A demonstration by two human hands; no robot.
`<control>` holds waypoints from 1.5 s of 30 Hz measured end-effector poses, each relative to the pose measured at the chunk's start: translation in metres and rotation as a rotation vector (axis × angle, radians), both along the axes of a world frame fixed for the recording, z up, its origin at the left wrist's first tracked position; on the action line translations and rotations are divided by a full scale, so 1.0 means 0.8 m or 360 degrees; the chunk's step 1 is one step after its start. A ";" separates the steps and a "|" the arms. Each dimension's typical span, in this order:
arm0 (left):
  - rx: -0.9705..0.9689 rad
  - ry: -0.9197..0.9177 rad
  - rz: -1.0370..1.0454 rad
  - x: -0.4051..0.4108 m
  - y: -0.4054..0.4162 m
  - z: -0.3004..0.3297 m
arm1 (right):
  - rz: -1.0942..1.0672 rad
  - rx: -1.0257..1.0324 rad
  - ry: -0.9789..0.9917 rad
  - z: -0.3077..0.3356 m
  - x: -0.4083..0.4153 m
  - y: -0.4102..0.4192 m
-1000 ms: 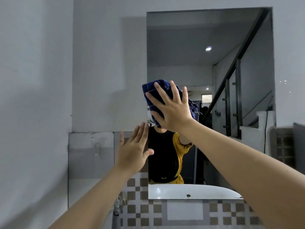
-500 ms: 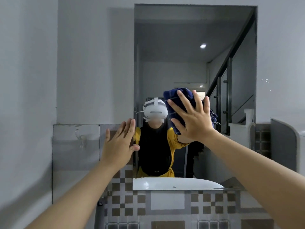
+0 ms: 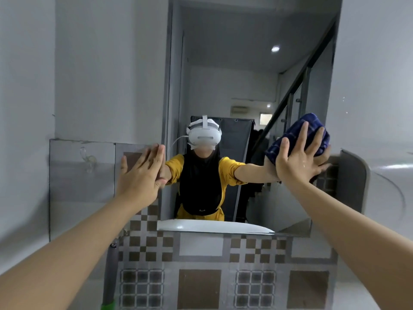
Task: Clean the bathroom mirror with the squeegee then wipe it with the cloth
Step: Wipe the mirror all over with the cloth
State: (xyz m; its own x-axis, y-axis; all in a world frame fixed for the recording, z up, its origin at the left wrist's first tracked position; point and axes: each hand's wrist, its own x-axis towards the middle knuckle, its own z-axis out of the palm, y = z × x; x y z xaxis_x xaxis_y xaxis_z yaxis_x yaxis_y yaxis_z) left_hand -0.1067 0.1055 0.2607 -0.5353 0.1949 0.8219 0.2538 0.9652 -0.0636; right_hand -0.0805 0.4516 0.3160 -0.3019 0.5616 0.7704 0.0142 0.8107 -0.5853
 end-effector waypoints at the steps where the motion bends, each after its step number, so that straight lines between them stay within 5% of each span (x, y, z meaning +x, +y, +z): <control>1: -0.0007 -0.0021 0.0007 0.002 -0.001 0.002 | -0.0003 -0.0049 0.0014 -0.005 -0.001 -0.012; 18: -0.0219 0.0008 -0.0230 -0.006 -0.040 0.011 | 0.0243 0.0874 0.0017 -0.102 -0.035 -0.247; 29: -0.0168 -0.0003 -0.0254 -0.006 -0.037 0.007 | 0.0151 0.1492 0.0173 -0.173 -0.034 -0.203; 35: -0.0138 0.0043 -0.0242 -0.012 -0.035 0.001 | -0.0024 0.1143 -0.0070 -0.182 -0.018 -0.086; 42: -0.0136 0.0056 -0.0207 -0.012 -0.030 -0.001 | 0.0012 -0.0033 -0.0203 -0.203 0.016 0.021; 45: -0.0135 0.0052 -0.0208 -0.013 -0.030 -0.002 | 0.0016 -0.0223 -0.0175 -0.222 0.011 0.005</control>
State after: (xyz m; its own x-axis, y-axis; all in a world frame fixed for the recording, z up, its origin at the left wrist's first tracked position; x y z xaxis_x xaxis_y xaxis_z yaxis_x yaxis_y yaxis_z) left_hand -0.1172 0.0816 0.2588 -0.4740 0.3306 0.8161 0.3735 0.9148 -0.1537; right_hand -0.0716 0.4559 0.1387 -0.3860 0.6578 0.6467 0.0768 0.7215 -0.6881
